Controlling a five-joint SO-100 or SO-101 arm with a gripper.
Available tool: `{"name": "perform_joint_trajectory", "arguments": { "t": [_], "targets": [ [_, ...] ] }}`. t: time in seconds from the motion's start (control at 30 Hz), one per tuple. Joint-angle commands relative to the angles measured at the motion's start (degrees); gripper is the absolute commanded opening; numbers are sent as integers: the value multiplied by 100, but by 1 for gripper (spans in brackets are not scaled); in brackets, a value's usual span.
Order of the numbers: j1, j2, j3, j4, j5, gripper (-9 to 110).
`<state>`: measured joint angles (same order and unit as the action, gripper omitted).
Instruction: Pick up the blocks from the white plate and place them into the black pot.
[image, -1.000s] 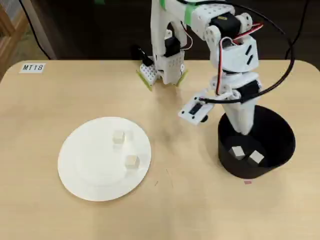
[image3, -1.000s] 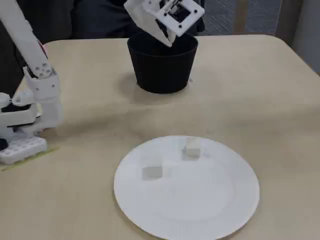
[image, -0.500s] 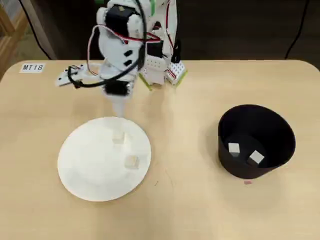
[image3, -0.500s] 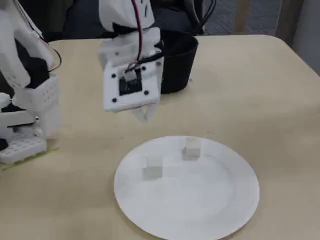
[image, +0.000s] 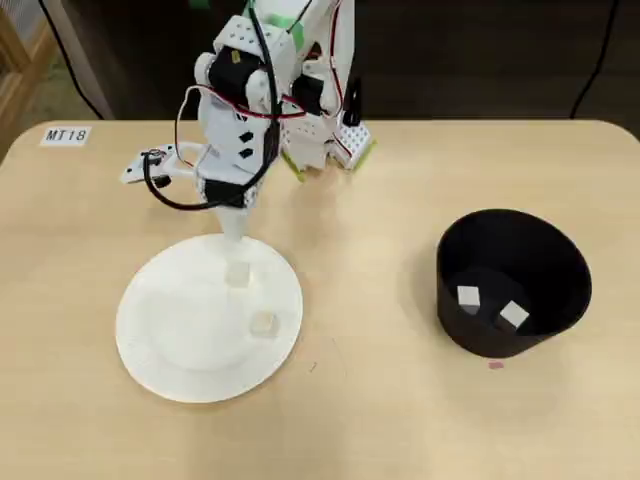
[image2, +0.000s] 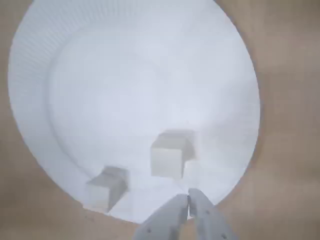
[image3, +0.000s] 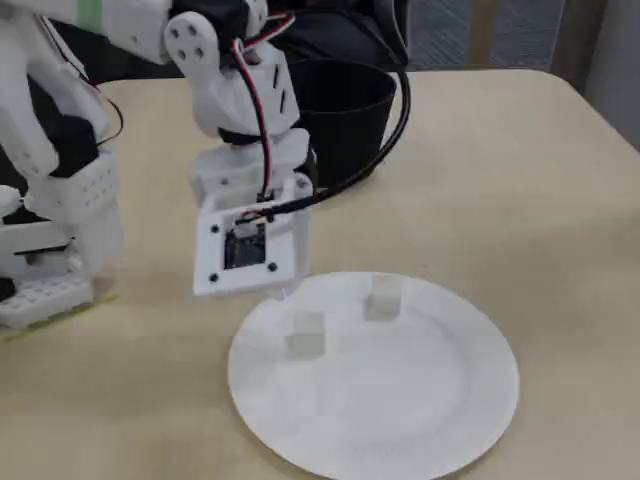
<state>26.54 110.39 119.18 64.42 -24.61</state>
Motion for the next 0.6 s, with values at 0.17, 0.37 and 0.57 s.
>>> {"name": "perform_joint_trajectory", "arguments": {
  "t": [0.17,0.37,0.57],
  "targets": [
    [-26,-431,-439,18,-580,21],
    [35,-826,-738,185,-677,24],
    [79,-1020,-984,817,-853,29]
  ]
}}
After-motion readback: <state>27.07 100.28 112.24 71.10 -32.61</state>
